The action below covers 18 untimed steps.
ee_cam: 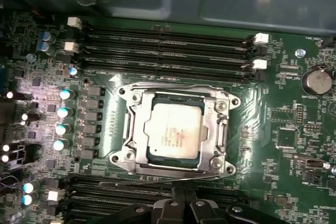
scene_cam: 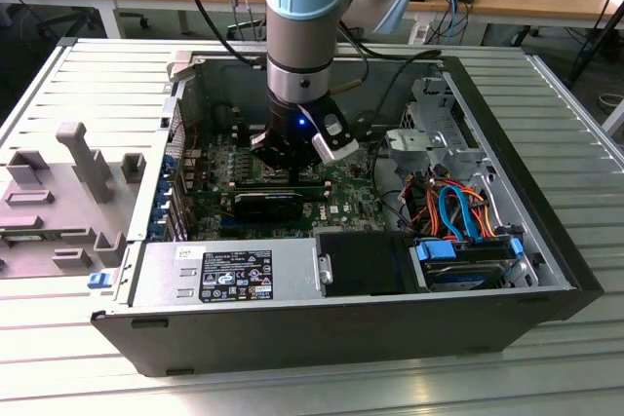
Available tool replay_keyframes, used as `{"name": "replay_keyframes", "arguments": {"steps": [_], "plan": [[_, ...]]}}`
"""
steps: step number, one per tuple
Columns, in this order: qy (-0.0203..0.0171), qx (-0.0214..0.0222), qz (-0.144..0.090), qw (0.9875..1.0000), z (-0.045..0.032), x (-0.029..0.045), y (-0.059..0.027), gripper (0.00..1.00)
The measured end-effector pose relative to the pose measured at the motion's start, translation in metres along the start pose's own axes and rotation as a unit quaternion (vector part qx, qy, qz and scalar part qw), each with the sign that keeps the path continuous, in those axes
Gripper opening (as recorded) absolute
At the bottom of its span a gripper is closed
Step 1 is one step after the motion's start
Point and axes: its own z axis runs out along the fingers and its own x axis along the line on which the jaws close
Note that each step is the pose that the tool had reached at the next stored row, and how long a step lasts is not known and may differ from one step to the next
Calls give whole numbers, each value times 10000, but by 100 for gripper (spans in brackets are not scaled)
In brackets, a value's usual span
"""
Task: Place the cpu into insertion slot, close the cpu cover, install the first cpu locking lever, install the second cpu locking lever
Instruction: 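Install the second cpu locking lever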
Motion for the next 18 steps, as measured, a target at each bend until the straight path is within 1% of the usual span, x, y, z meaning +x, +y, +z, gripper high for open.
{"name": "replay_keyframes", "arguments": {"steps": [1, 3, 7, 8, 9, 11, 12, 14, 16, 18], "plan": [[-1, 4, 0, 10000, 1, 36, 3, 11], [-4, 10, 0, 10000, 4, 83, 8, 11], [-4, 29, -1, 10000, 3, 88, -4, 11], [-1, 35, 0, 10000, 3, 74, -13, 11], [7, 36, 1, 10000, 3, 46, -24, 11], [60, 33, 2, 10000, 1, -103, -65, 11], [81, 33, 1, 10000, -1, -168, -77, 11], [89, 31, 2, 10000, 0, -218, -82, 11], [90, 32, 2, 10000, -3, -243, -85, 11], [89, 31, 2, 10000, -31, -254, -84, 11]]}}
